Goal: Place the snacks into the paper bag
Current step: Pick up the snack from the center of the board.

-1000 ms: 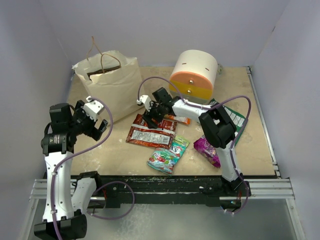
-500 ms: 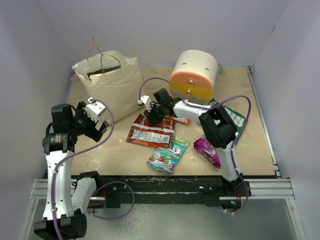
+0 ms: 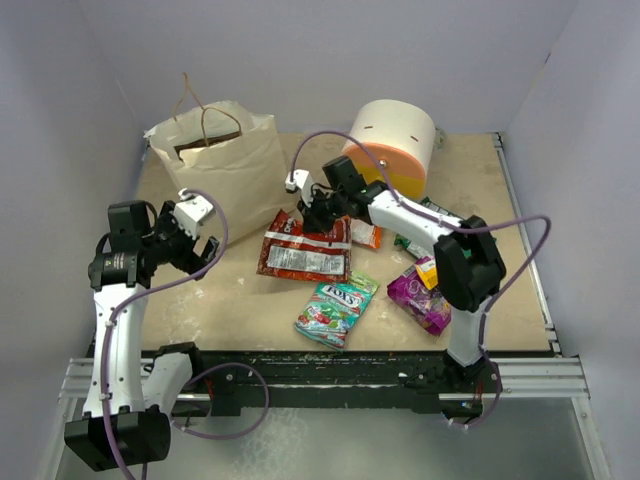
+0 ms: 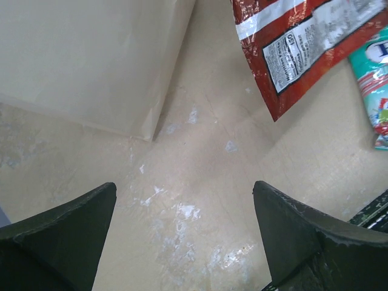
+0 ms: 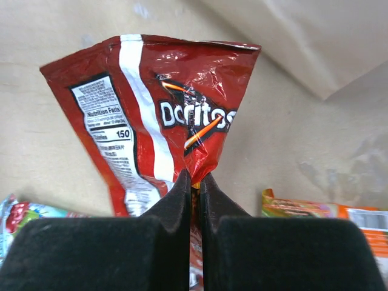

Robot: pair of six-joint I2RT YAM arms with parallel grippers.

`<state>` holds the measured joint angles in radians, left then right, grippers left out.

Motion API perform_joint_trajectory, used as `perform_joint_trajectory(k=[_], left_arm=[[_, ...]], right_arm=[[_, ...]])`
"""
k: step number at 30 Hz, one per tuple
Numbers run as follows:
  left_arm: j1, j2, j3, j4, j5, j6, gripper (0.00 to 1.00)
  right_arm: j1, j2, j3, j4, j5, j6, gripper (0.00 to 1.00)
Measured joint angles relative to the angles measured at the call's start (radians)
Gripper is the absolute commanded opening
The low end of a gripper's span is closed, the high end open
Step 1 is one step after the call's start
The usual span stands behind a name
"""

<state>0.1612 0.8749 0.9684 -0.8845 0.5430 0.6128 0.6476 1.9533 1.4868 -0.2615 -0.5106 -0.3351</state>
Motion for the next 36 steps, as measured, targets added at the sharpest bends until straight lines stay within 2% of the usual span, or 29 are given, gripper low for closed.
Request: perform_joint_trajectory(k=[8, 16, 22, 28, 36], left_arm=[[0.0, 0.012, 0.079, 0.01, 0.16, -0.075, 0.97], [0.0, 0.003, 0.174, 0.066, 0.282, -0.164, 0.98], [0.0, 0.002, 0.222, 0.156, 0.357, -0.313, 0.99], [-0.005, 0.065, 0.275, 0.275, 0.418, -0.498, 1.0], [-0.039, 0.118, 0.275, 0.412, 0.412, -0.694, 0.99]], right_arm=[[-0.014, -0.198, -0.008, 0.009, -0.066, -0.011, 0.0], [-0.015, -0.317, -0.023, 0.081, -0.061, 0.081, 0.0], [-0.015, -0.373, -0.01, 0.11, -0.009, 0.148, 0.0], [-0.015, -0.389, 0.033, 0.132, 0.051, 0.198, 0.0], [-0.015, -0.389, 0.15, 0.124, 0.076, 0.257, 0.0]])
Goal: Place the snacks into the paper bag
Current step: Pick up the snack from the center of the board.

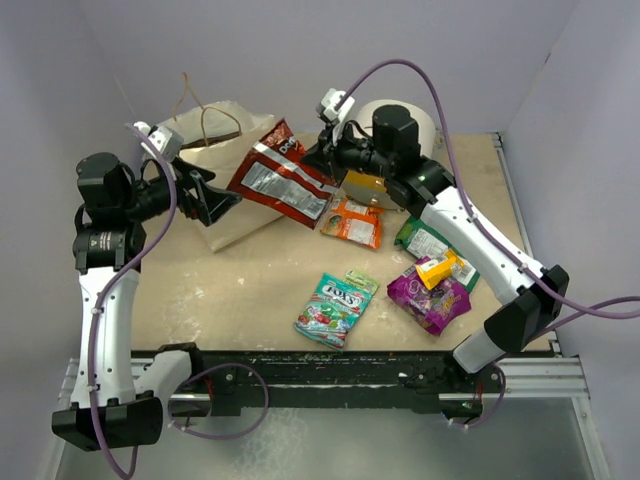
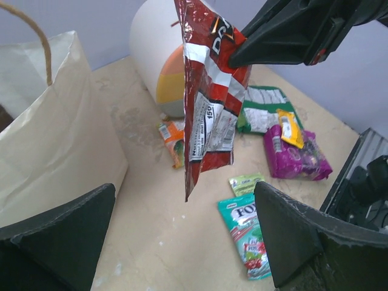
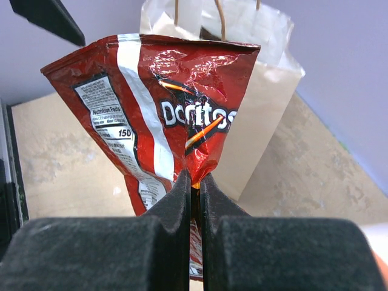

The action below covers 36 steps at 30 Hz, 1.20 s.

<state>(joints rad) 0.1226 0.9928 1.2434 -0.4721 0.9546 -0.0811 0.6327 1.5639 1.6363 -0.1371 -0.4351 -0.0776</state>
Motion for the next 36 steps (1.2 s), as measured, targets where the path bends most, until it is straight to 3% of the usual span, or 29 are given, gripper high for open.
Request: perform_joint_trajectory(k=[10, 27, 30, 36], left_arm=[[-0.123, 0.013, -0.047, 0.144, -0.029, -0.15, 0.82], [-0.146, 0.033, -0.126, 0.336, -0.042, -0.304, 0.49], [-0.146, 0.032, -0.13, 0.348, -0.041, -0.317, 0.4], [-0.146, 0.013, -0.13, 0.363, -0.031, -0.329, 0.05]], right_arm=[[0.0, 0.0, 0.071, 0.0, -0.006, 0.063, 0.0], [0.0, 0.002, 0.071, 0.002, -0.056, 0.121, 0.0], [0.0, 0.002, 0.07, 0.005, -0.059, 0.125, 0.0], [0.0, 0.002, 0.061, 0.018, -0.073, 0.134, 0.0]])
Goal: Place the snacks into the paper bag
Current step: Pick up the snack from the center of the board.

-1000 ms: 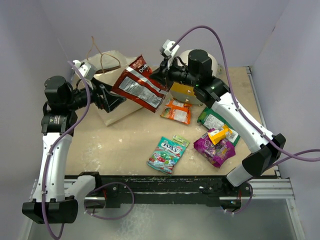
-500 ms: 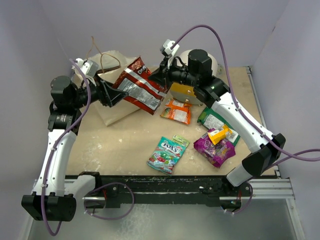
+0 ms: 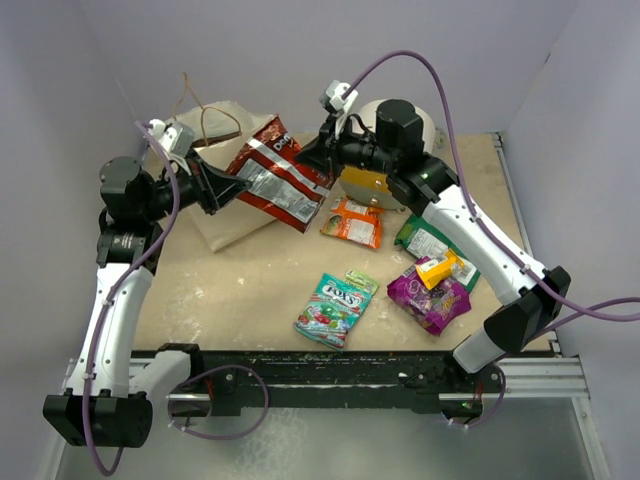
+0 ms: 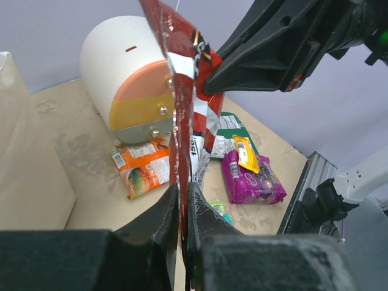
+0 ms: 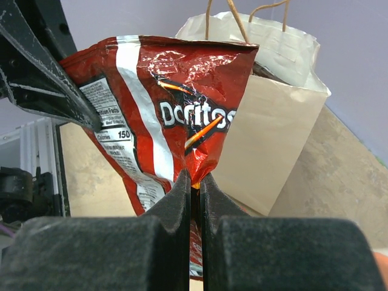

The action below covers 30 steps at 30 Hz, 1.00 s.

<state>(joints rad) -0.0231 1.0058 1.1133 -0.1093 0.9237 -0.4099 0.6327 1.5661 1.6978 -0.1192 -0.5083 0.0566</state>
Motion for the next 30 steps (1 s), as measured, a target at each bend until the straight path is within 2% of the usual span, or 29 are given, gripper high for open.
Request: perform_joint_trajectory(k=[1, 3, 4, 9, 13, 14, 16, 21, 30], left_arm=[[0.0, -0.005, 0.0, 0.002, 0.003, 0.001, 0.0], [0.0, -0.013, 0.0, 0.004, 0.007, 0.004, 0.0], [0.0, -0.018, 0.0, 0.004, 0.008, 0.009, 0.0], [0.02, -0.049, 0.003, -0.027, 0.023, 0.05, 0.0], [0.06, -0.064, 0.051, -0.116, 0.035, 0.13, 0.0], [0.069, -0.068, 0.074, -0.152, 0.034, 0.162, 0.0], [0.079, -0.074, 0.122, -0.223, 0.034, 0.223, 0.0], [0.088, -0.107, 0.254, -0.437, 0.038, 0.409, 0.0], [0.118, -0.076, 0.576, -0.888, 0.013, 0.743, 0.0]], right_arm=[[0.0, 0.0, -0.003, 0.003, -0.004, 0.002, 0.0], [0.0, 0.0, -0.011, 0.01, -0.011, 0.005, 0.0], [0.0, 0.0, -0.018, 0.015, -0.014, 0.006, 0.04], [0.0, 0.0, -0.058, 0.038, -0.053, 0.003, 0.4], [0.0, -0.005, -0.087, 0.024, -0.09, -0.036, 0.58], [0.0, -0.005, -0.088, 0.01, -0.095, -0.052, 0.66], [0.0, -0.012, -0.089, -0.019, -0.108, -0.091, 0.72], [0.0, -0.067, -0.109, -0.105, -0.117, -0.208, 0.77], [0.0, -0.182, -0.183, -0.25, -0.139, -0.402, 0.78]])
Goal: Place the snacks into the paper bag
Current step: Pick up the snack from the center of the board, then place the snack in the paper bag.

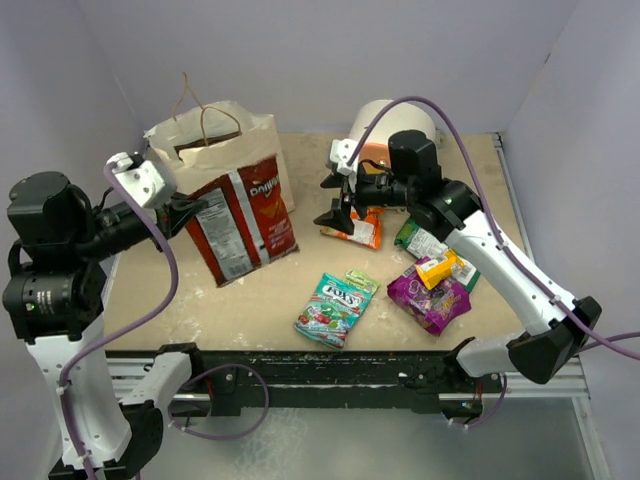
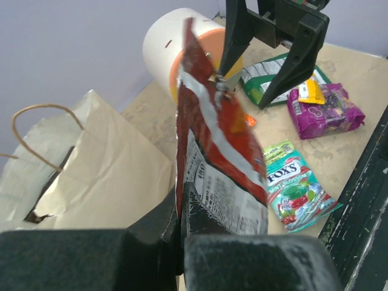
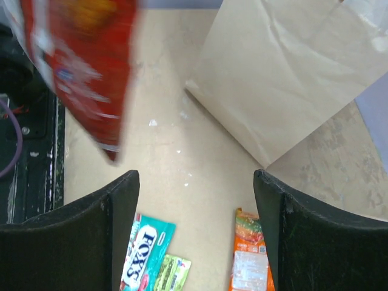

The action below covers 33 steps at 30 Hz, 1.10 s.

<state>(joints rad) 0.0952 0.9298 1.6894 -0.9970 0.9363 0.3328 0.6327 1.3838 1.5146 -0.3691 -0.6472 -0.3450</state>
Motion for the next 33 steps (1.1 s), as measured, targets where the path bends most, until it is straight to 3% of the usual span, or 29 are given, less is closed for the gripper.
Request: perform_joint_trajectory(k=[6, 12, 25, 33], left_arm=[[0.003, 0.048, 0.209, -0.243, -0.105, 0.154, 0.0], [0.005, 0.083, 0.341, -0.351, -0.286, 0.223, 0.0], [0.007, 0.183, 0.496, -0.285, -0.64, 0.223, 0.0], [0.008, 0.311, 0.589, -0.209, -0.724, 0.214, 0.0]], right_arm=[[0.0, -0.023, -0.053, -0.08, -0.002, -0.071, 0.77], [-0.006, -0.04, -0.147, -0.119, 0.009, -0.127, 0.77], [-0.078, -0.098, -0.389, -0.098, 0.026, -0.177, 0.75], [-0.181, -0.187, -0.422, -0.07, 0.0, -0.171, 0.75]])
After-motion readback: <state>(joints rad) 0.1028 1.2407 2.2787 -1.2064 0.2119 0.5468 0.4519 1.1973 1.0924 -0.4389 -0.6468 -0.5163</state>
